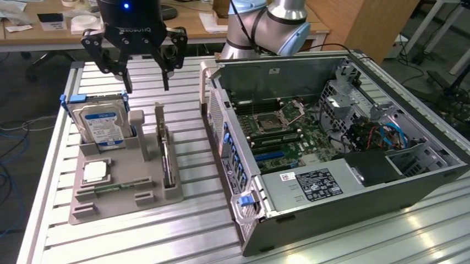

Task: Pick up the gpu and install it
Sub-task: 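Pick up the gpu and move the gpu toward the slot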

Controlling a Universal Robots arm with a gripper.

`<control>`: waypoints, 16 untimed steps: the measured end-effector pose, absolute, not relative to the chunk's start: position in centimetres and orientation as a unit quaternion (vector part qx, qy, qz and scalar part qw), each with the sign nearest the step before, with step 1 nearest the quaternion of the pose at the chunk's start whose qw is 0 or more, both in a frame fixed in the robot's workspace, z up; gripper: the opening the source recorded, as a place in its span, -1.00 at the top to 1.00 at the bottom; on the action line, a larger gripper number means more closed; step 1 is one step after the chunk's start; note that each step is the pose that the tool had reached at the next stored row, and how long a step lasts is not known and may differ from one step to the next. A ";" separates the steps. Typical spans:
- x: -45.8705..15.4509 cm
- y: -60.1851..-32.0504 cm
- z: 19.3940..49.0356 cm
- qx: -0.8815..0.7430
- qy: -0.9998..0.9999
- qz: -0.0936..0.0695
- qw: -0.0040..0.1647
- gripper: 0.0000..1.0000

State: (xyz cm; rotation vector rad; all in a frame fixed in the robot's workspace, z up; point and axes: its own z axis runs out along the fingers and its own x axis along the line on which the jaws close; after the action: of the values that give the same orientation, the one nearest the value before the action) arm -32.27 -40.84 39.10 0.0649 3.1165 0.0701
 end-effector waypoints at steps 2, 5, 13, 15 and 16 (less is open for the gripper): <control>-32.2 -40.8 39.1 0.010 1.000 0.023 0.011 -0.29; -32.2 -40.8 39.0 -0.006 1.000 0.023 0.011 -0.29; -32.2 -41.6 39.0 -0.007 1.000 0.023 0.011 -0.29; -32.2 -41.7 38.9 -0.007 1.000 0.023 0.011 -0.29; -32.2 -41.7 38.9 -0.007 1.000 0.023 0.011 -0.29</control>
State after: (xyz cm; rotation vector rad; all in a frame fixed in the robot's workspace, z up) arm -32.22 -41.74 38.91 -0.0217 3.1192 0.0715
